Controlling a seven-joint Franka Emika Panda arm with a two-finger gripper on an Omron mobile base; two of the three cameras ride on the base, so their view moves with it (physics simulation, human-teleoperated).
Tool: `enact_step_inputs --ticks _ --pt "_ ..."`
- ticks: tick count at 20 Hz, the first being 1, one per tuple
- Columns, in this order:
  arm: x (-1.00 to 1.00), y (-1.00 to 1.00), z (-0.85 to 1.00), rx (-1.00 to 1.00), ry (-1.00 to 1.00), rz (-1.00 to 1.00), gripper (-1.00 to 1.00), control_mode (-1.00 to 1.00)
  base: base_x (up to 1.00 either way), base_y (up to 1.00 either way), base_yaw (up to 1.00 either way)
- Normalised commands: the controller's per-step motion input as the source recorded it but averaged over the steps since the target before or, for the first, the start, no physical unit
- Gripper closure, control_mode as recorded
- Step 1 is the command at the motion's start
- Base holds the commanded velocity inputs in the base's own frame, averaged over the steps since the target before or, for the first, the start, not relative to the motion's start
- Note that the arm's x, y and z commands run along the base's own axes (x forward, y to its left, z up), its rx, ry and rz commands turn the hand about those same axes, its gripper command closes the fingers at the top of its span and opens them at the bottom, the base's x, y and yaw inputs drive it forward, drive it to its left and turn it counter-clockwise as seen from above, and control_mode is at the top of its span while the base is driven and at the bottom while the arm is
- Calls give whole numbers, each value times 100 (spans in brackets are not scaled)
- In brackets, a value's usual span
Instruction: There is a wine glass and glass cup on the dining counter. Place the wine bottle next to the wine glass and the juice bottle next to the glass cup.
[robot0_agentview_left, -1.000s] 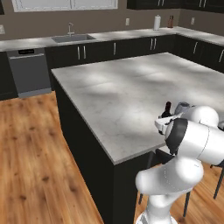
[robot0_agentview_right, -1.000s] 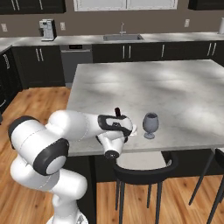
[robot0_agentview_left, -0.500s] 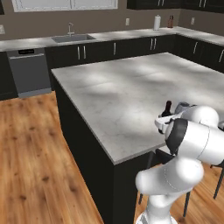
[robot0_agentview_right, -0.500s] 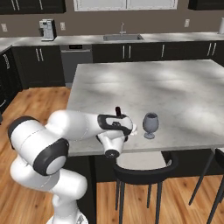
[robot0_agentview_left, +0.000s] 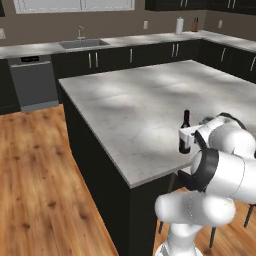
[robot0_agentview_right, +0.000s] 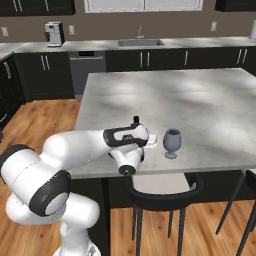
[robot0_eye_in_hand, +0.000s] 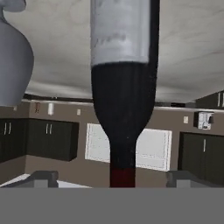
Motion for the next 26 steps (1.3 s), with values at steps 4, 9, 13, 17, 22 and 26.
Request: enact_step_inputs --ticks 4,9,13,17,22,26 --pt "-57 -7 78 3 0 0 -100 -100 0 0 0" --pt "-92 -1 91 2 0 0 -100 -100 0 0 0" --pt "-95 0 99 0 6 0 -100 -100 0 0 0" --pt "-73 17 100 0 15 0 -100 -100 0 0 0" --pt "-67 28 100 -2 18 0 -100 -100 0 0 0" --pt "-82 23 100 0 13 0 -100 -100 0 0 0"
